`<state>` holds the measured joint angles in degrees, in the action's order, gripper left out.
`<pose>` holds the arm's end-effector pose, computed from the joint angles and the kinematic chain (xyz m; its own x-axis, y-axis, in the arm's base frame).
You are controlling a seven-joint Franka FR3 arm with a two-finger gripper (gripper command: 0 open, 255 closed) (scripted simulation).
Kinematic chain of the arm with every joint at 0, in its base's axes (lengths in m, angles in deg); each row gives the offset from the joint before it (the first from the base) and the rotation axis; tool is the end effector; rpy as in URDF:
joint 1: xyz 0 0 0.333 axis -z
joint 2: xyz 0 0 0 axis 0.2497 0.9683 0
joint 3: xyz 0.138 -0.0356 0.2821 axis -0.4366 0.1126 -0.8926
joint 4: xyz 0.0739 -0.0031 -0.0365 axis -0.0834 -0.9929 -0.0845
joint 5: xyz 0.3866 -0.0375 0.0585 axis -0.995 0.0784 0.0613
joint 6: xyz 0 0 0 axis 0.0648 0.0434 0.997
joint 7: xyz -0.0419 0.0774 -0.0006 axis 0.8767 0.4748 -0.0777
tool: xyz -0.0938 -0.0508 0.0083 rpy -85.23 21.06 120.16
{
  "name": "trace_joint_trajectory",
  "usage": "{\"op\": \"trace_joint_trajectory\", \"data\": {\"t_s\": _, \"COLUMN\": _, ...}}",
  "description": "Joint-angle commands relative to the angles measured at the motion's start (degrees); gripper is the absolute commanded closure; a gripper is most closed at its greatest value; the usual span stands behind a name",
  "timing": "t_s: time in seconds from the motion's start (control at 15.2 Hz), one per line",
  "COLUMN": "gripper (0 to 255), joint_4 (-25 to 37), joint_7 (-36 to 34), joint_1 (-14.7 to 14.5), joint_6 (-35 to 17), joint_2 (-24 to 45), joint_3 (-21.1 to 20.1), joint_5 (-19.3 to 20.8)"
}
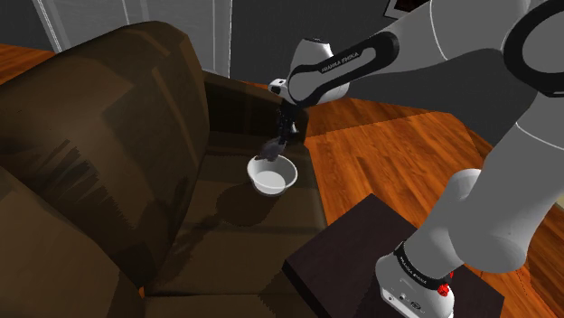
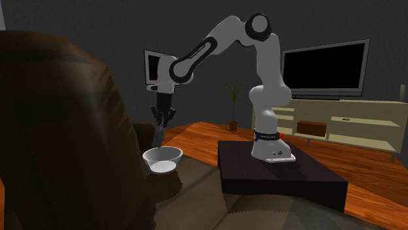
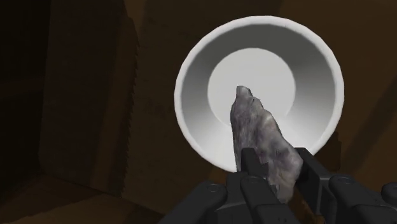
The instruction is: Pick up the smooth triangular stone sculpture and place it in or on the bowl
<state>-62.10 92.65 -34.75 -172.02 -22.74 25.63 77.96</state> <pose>0.5367 0.0521 0.3430 0.2671 0.9612 0.0684 0.9583 -0.2724 0.0868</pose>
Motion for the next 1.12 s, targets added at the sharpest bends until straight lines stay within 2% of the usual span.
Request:
{"op": "trace_joint_trajectory", "data": {"t_s": 0.0, "gripper": 255, "joint_4": -0.57, "joint_7": 0.58, "joint_1": 0.12, "joint_6": -1.58, "joint_2": 1.02, "joint_3": 0.00, "joint_5": -0.57}}
{"op": "trace_joint_trajectory", "data": {"t_s": 0.4, "gripper": 255, "joint_4": -1.67, "joint_7": 1.96, "joint_1": 0.33, "joint_6": -5.78, "joint_2": 4.28, "joint_3": -0.37, "joint_5": -2.38}}
{"op": "trace_joint_trajectory", "data": {"t_s": 0.86, "gripper": 255, "joint_4": -1.67, "joint_7": 1.96, "joint_1": 0.33, "joint_6": -5.78, "joint_2": 4.28, "joint_3": -0.38, "joint_5": -2.38}}
{"op": "trace_joint_trajectory", "data": {"t_s": 0.92, "gripper": 0, "joint_4": -1.67, "joint_7": 1.97, "joint_1": 0.34, "joint_6": -5.78, "joint_2": 4.28, "joint_3": -0.38, "joint_5": -2.38}}
{"op": "trace_joint_trajectory", "data": {"t_s": 1.06, "gripper": 0, "joint_4": -1.68, "joint_7": 1.96, "joint_1": 0.33, "joint_6": -5.78, "joint_2": 4.28, "joint_3": -0.38, "joint_5": -2.38}}
